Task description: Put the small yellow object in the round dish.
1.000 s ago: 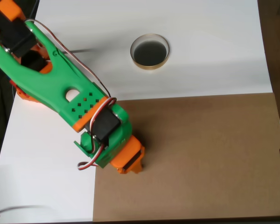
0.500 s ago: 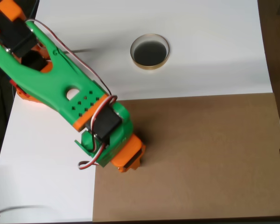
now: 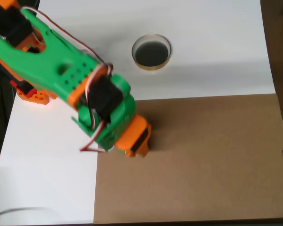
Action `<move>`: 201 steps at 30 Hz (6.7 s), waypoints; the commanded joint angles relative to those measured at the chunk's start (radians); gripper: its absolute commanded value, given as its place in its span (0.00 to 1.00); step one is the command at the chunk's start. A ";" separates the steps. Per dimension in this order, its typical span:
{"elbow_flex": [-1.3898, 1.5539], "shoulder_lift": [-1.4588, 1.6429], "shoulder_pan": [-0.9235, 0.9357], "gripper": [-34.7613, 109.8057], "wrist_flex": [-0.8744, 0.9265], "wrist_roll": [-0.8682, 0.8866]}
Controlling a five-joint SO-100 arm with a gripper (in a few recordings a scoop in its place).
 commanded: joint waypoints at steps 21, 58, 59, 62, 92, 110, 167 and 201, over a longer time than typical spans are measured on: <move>-0.048 0.202 -0.373 0.24 0.072 -0.067; 0.403 0.308 -0.988 0.24 -0.215 0.005; 0.420 0.308 -0.992 0.24 -0.229 0.009; 0.459 0.308 -0.999 0.24 -0.256 0.011; 0.538 0.325 -1.005 0.31 -0.324 -0.002; 0.456 0.385 -0.933 0.40 -0.232 -0.106; 0.653 0.701 0.568 0.41 -0.488 -0.282; 1.252 1.097 0.827 0.41 -0.845 0.080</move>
